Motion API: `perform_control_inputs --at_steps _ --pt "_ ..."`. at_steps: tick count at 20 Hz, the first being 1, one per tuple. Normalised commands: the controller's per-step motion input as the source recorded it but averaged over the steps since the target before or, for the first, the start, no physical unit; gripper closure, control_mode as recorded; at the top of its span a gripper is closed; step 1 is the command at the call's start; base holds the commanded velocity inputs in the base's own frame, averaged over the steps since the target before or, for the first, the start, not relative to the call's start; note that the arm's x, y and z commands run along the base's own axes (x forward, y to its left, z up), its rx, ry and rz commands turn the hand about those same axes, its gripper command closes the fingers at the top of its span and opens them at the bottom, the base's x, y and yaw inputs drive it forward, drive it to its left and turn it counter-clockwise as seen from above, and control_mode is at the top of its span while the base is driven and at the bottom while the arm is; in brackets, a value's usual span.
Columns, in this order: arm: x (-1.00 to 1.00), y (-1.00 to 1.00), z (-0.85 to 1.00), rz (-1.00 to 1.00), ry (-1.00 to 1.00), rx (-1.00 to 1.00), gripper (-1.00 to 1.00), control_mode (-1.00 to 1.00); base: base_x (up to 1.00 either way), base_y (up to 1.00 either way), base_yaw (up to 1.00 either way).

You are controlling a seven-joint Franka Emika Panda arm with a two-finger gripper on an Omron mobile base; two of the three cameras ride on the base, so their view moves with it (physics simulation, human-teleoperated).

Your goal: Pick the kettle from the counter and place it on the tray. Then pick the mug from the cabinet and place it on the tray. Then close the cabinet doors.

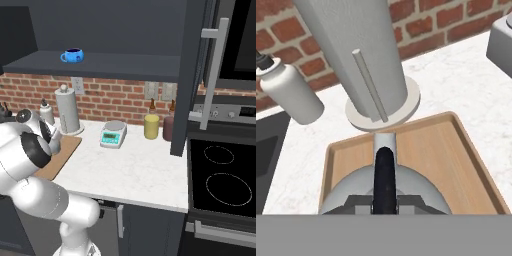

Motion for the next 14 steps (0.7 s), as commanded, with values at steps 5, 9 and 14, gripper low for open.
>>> perform_control_inputs --at_steps 5,9,14 --pt "0.0 0.0 -0.07 0.0 0.0 0.0 1.0 -1.0 0.0 0.0 0.0" --pt "0.01 0.0 -0.21 0.0 0.0 0.0 1.0 -1.0 0.0 0.0 0.0" --pt "0.01 0.02 -0.3 0.0 0.02 0.0 -1.0 -1.0 0.0 0.0 0.0"
